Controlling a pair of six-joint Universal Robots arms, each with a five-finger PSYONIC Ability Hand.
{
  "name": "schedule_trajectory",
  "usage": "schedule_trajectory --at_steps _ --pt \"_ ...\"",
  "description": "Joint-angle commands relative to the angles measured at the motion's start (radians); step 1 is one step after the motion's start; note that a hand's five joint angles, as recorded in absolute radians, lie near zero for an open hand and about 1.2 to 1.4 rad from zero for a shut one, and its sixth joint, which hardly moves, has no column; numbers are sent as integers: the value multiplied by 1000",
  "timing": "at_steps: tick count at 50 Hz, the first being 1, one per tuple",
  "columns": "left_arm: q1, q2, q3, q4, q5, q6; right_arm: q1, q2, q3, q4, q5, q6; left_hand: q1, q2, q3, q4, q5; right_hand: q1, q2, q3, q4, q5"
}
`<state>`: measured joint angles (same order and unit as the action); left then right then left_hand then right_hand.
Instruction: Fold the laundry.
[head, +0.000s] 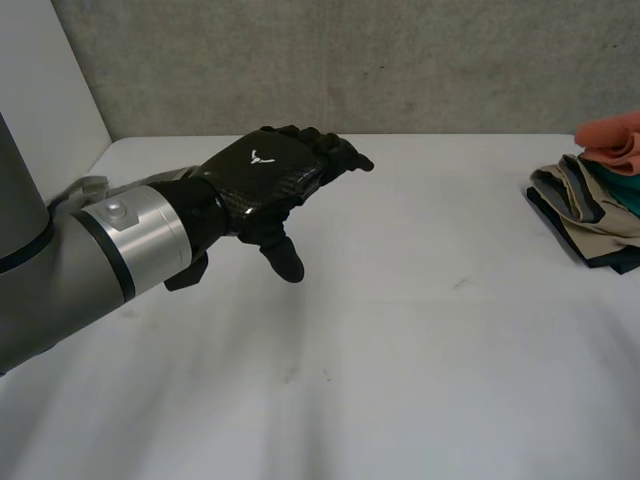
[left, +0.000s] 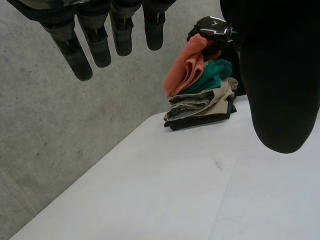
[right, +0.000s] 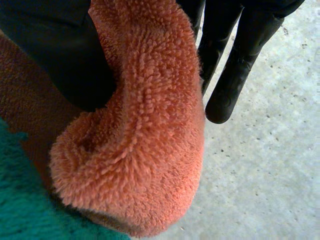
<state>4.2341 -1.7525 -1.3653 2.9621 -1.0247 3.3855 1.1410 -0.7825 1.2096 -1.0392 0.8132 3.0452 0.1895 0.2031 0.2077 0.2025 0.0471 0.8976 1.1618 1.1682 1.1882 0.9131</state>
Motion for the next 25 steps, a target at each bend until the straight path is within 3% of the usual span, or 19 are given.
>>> schedule_trajectory --at_steps 1,7,18,22,25 --pt "-3 -1 -1 0 0 0 -32 -38 21 14 -69 6 -8 -22 -27 -21 -40 499 234 228 208 309" --pt "-5 -2 -3 0 -2 0 -64 -32 45 45 -166 -15 -8 -22 -27 -21 -40 499 234 228 208 309" --pt "-5 -2 -1 0 0 0 -90 12 59 68 -180 -97 -11 -25 -29 -24 -43 499 234 228 208 309" --pt "-5 -2 -3 0 0 0 -90 19 59 94 -178 -132 -11 -25 -29 -24 -43 13 -251 -257 -277 -177" --pt "-5 -2 -3 0 -2 0 -93 12 62 137 -166 -160 -11 -25 -29 -24 -43 -699 -963 -969 -989 -889"
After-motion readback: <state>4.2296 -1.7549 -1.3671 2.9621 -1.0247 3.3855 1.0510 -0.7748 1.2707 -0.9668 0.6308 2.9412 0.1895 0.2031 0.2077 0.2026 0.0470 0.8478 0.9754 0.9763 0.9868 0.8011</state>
